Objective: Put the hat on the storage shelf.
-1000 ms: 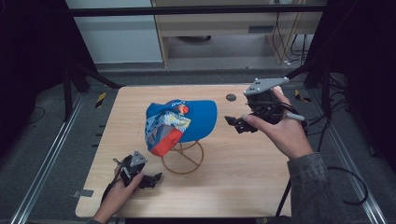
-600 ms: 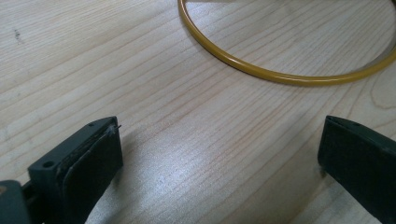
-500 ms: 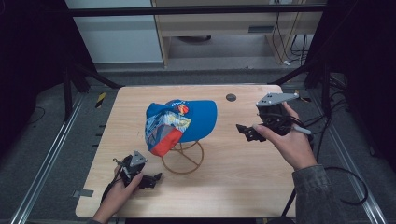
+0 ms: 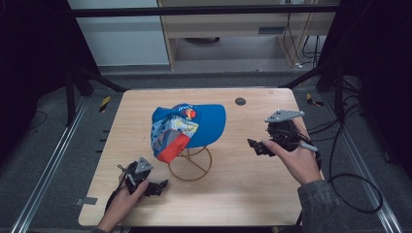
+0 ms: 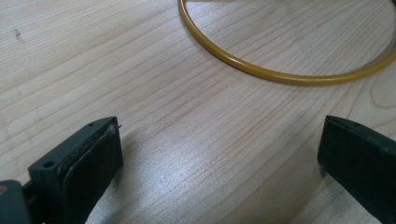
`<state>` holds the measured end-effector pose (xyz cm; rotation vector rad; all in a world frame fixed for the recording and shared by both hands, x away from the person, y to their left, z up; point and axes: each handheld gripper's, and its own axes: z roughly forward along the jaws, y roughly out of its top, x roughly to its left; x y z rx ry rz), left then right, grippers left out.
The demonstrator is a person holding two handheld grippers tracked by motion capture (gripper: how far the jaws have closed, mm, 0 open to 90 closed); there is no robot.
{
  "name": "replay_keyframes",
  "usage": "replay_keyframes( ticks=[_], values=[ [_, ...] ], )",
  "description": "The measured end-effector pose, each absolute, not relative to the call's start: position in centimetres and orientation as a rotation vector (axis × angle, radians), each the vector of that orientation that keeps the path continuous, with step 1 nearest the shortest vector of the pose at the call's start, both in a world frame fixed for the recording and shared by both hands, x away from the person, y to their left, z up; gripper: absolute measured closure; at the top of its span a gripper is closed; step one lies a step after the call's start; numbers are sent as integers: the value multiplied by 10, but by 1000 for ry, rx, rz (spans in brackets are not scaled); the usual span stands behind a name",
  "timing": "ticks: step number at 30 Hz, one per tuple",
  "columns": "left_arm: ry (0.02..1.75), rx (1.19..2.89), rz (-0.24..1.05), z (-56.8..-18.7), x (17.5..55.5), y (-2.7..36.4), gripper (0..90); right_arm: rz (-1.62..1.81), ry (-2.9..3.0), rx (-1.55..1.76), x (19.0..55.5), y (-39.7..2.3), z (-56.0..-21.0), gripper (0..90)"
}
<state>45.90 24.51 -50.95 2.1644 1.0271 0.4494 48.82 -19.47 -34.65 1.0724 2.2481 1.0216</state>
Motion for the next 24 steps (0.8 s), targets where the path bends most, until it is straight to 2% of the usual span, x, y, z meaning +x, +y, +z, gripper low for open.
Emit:
replay_keyframes(
  ticks=[24],
  values=[
    [1029, 2164, 450, -509, 458, 246, 0, 1001, 2205, 1180, 480, -205, -401, 74]
  ],
)
